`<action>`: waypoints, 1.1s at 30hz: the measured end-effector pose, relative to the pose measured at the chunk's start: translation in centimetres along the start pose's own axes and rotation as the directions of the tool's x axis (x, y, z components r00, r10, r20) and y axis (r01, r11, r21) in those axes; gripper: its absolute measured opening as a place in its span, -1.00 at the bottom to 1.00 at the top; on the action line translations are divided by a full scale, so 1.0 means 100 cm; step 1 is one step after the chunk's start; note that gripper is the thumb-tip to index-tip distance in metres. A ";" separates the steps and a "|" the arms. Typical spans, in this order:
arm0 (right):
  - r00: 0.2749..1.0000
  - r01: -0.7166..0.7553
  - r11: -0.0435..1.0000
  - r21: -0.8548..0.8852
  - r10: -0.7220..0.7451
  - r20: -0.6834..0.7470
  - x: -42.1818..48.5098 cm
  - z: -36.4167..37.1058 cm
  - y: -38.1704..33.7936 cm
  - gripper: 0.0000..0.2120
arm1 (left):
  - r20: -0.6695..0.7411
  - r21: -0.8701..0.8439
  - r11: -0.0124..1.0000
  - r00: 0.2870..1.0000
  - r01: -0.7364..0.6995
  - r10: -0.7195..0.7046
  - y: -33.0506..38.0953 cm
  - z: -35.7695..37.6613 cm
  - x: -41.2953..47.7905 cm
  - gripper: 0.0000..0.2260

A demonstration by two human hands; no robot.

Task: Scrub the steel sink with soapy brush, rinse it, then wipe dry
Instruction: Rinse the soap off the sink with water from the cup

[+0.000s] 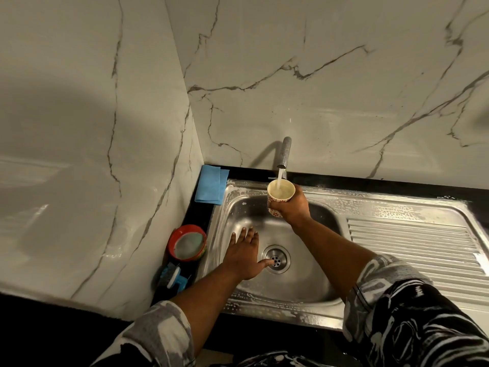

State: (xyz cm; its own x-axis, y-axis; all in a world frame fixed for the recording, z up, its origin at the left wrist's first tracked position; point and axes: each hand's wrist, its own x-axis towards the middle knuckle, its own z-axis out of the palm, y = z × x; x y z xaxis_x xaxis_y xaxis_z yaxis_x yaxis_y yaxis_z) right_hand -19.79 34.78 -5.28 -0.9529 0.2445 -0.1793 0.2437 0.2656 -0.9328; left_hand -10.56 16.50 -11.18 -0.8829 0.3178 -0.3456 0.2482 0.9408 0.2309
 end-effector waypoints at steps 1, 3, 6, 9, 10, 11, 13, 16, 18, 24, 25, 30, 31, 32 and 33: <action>1.000 0.001 1.000 -0.001 -0.001 -0.001 0.000 0.000 0.000 -0.06 | -0.002 0.004 1.000 1.000 0.000 0.000 0.000 0.000 -0.001 -0.04; 1.000 0.002 1.000 0.000 -0.002 -0.006 0.001 0.000 0.000 -0.06 | -0.010 0.010 1.000 1.000 -0.001 0.001 -0.002 0.000 0.000 -0.03; 1.000 0.006 1.000 0.000 -0.006 -0.011 0.000 0.001 0.000 -0.06 | -0.019 0.015 1.000 1.000 -0.005 0.005 -0.004 0.002 0.001 -0.03; 1.000 0.010 1.000 0.002 -0.010 -0.014 -0.002 0.002 -0.002 -0.06 | -0.024 0.013 1.000 1.000 -0.010 0.010 -0.004 0.001 0.001 -0.03; 1.000 0.010 1.000 0.002 -0.010 -0.017 -0.002 0.002 -0.003 -0.06 | -0.025 0.011 1.000 1.000 -0.012 0.012 -0.004 0.001 0.001 -0.03; 1.000 0.008 1.000 0.003 -0.008 -0.019 -0.002 0.002 -0.003 -0.06 | -0.026 0.008 1.000 1.000 -0.013 0.013 -0.004 0.001 0.000 -0.03; 1.000 0.007 1.000 0.004 -0.007 -0.019 -0.002 0.002 -0.004 -0.06 | -0.027 0.004 1.000 1.000 -0.015 0.015 -0.004 0.000 0.000 -0.03; 1.000 0.010 1.000 0.001 -0.010 -0.020 -0.002 0.002 -0.006 -0.06 | -0.026 0.004 1.000 1.000 -0.015 0.015 -0.006 0.000 -0.002 -0.02; 1.000 0.014 1.000 -0.001 -0.014 -0.023 -0.002 0.001 -0.007 -0.07 | -0.025 0.007 1.000 1.000 -0.013 0.013 -0.007 0.000 -0.002 -0.02; 0.999 0.024 1.000 0.000 -0.024 -0.029 -0.004 0.000 -0.012 -0.09 | -0.020 0.007 1.000 1.000 -0.020 0.020 -0.008 -0.003 -0.004 -0.04; 0.999 0.022 1.000 0.001 -0.022 -0.031 -0.004 0.001 -0.012 -0.10 | -0.019 0.007 1.000 1.000 -0.022 0.022 -0.008 -0.003 -0.004 -0.04; 0.999 0.018 1.000 -0.001 -0.018 -0.038 -0.003 0.003 -0.014 -0.10 | -0.016 0.008 1.000 1.000 -0.024 0.024 -0.010 -0.004 -0.006 -0.04; 0.999 0.019 1.000 -0.002 -0.019 -0.039 -0.004 0.003 -0.014 -0.10 | -0.017 0.008 1.000 1.000 -0.023 0.023 -0.010 -0.004 -0.006 -0.05; 0.999 0.019 1.000 0.000 -0.019 -0.038 -0.003 0.003 -0.014 -0.10 | -0.017 0.008 1.000 1.000 -0.023 0.023 -0.010 -0.004 -0.006 -0.05; 0.999 0.020 1.000 0.002 -0.020 -0.038 -0.003 0.003 -0.015 -0.10 | -0.016 0.010 1.000 1.000 -0.023 0.023 -0.010 -0.005 -0.006 -0.05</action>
State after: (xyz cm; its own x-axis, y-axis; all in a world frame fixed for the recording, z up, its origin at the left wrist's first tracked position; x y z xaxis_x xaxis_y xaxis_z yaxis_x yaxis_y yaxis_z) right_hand -19.89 34.01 -3.95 -0.9501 0.2742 -0.1490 0.2244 0.2684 -0.9368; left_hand -10.43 15.26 -10.78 -0.8831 0.3377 -0.3255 0.2725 0.9342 0.2301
